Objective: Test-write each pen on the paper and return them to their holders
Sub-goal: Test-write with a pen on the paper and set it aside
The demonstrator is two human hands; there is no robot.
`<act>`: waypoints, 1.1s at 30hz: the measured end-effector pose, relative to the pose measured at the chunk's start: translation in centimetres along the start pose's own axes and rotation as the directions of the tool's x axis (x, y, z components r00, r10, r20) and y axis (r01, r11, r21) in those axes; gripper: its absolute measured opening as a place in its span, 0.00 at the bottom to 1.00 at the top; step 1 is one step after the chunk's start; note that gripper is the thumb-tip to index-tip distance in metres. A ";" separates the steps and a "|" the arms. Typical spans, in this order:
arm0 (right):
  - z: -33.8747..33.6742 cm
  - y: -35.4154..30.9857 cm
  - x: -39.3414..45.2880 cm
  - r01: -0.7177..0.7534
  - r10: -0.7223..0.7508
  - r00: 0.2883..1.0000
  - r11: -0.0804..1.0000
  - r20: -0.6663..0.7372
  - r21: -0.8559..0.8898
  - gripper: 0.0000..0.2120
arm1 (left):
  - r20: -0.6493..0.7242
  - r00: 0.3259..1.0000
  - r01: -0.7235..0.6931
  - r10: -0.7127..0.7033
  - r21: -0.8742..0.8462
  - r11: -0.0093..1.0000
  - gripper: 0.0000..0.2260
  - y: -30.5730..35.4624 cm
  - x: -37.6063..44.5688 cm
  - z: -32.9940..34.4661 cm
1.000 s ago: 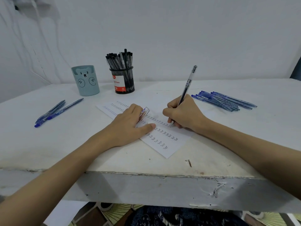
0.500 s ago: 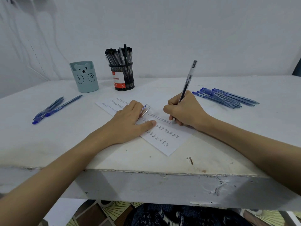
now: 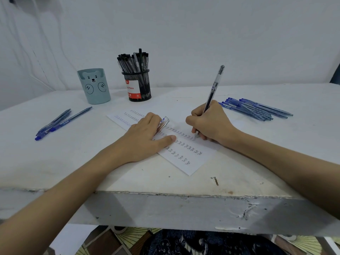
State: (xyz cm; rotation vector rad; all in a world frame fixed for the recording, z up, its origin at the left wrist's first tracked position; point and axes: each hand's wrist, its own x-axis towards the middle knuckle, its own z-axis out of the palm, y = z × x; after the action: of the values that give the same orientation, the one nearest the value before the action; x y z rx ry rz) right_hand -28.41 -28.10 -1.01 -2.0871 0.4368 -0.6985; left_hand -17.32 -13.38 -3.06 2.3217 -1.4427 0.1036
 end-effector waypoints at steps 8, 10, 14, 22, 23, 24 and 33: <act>0.0 -0.2 -0.1 -0.003 0.003 1.000 1.000 0.008 -0.010 0.20 | 0.011 1.000 0.000 0.000 -0.009 1.000 0.16 0.3 -0.1 -0.1; 0.0 -0.1 -0.1 -0.002 0.002 1.000 1.000 -0.005 -0.014 0.21 | 0.013 1.000 0.000 0.000 -0.010 1.000 0.16 0.2 -0.2 -0.1; -0.2 -0.1 0.0 -0.095 0.101 0.994 0.987 -0.048 0.128 0.18 | 0.034 0.999 -0.003 0.004 -0.038 0.999 0.13 0.3 -0.4 -0.1; -1.3 -1.2 0.3 -0.195 0.180 0.981 0.860 0.077 0.472 0.20 | -0.059 0.991 -0.122 0.116 -0.098 0.988 0.12 0.1 -0.6 0.0; -1.3 -1.3 0.2 -0.188 0.154 0.982 0.855 0.109 0.483 0.19 | -0.054 0.991 -0.127 0.123 -0.088 0.988 0.11 0.1 -0.6 0.0; -1.3 -1.5 0.1 -0.180 0.123 0.982 0.847 0.146 0.500 0.18 | -0.053 0.990 -0.133 0.129 -0.082 0.988 0.11 0.2 -0.5 0.0; -1.1 -1.6 -0.2 -0.193 0.031 0.960 0.791 0.277 0.580 0.23 | -0.038 0.985 -0.173 0.171 -0.044 0.984 0.11 0.1 -0.5 0.0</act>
State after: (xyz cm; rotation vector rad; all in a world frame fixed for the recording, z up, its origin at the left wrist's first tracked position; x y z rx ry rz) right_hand -29.22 -27.81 0.79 -1.4929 0.1554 -0.4119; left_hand -17.63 -12.98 -3.23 2.1446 -1.6090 0.1546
